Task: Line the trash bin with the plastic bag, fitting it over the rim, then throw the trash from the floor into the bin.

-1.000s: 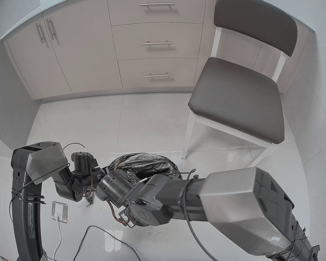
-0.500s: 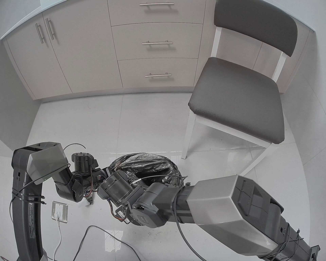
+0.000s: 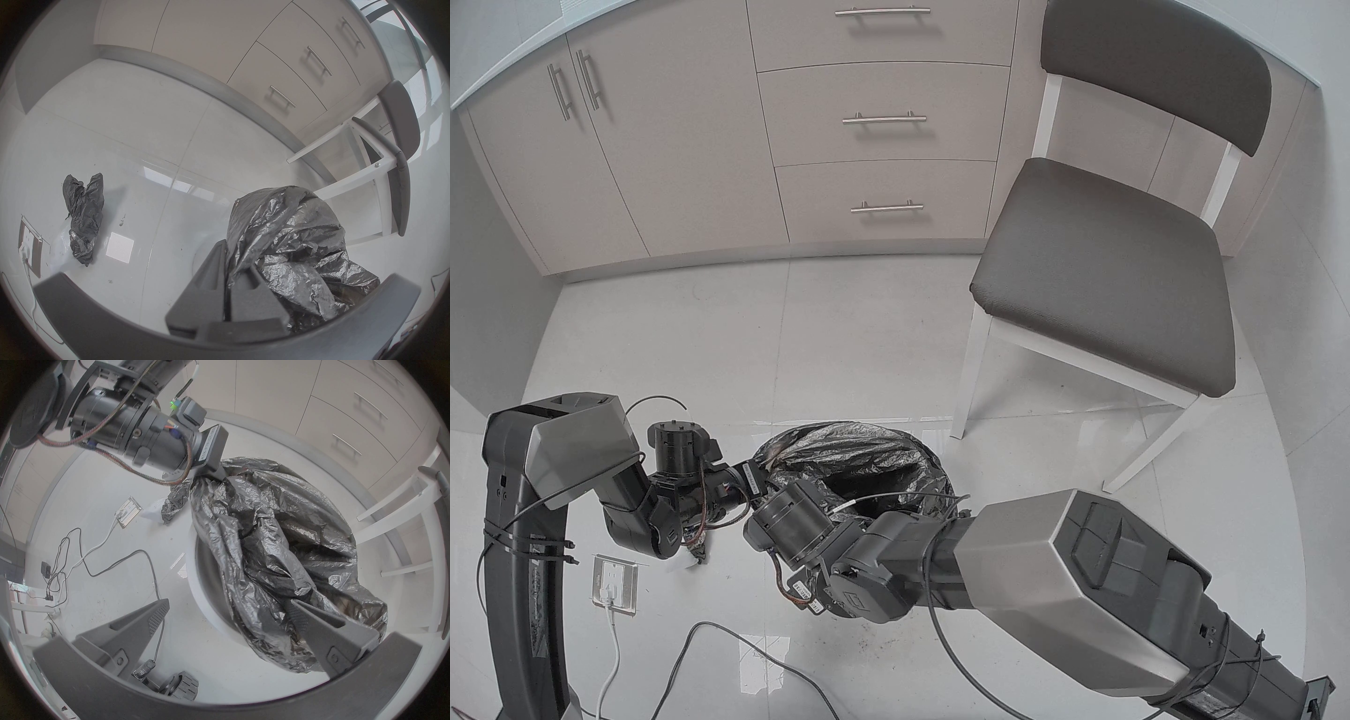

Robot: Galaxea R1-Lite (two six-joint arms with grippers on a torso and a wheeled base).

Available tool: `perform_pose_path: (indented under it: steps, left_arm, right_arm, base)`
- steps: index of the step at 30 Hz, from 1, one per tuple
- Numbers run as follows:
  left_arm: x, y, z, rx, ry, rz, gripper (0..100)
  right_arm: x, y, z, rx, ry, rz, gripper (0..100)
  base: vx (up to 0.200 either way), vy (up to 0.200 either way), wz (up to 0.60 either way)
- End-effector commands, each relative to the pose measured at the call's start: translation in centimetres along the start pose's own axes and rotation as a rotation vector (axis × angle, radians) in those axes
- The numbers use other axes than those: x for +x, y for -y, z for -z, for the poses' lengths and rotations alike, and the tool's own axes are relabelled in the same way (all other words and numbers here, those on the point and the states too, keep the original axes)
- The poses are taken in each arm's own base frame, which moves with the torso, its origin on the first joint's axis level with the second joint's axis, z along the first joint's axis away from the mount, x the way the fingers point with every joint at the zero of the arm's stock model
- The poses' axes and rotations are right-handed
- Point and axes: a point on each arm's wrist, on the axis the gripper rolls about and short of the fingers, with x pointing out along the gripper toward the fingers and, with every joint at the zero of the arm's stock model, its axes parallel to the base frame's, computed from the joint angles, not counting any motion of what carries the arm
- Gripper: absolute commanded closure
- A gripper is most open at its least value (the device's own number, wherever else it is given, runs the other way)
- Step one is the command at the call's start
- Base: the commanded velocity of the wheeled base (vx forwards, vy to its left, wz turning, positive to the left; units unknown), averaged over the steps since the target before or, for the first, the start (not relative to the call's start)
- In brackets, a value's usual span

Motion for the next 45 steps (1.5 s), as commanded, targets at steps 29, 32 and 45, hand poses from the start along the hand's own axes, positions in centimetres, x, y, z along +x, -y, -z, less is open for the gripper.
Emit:
perform_pose_path:
  steps: [29,32,45]
  left_arm:
    - [0.2,-0.1,0.1,-0.001,-0.002,-0.001,100]
    - [0.2,-0.1,0.1,-0.001,-0.002,-0.001,100]
    - [0.1,-0.1,0.1,-0.001,-0.002,-0.001,100]
  right_arm:
    - [-1.6,-4.7,3.1,0.079,-0.180,-0.058,0]
    - [-1.5,-4.9,3.4,0.083,-0.189,-0.073,0]
    - [-2.3,-5.1,2.0,0.004,-0.107,-0.115,0]
  base:
    - [0.000,0.000,0.00]
    - [0.000,0.000,0.00]
    - [0.000,0.000,0.00]
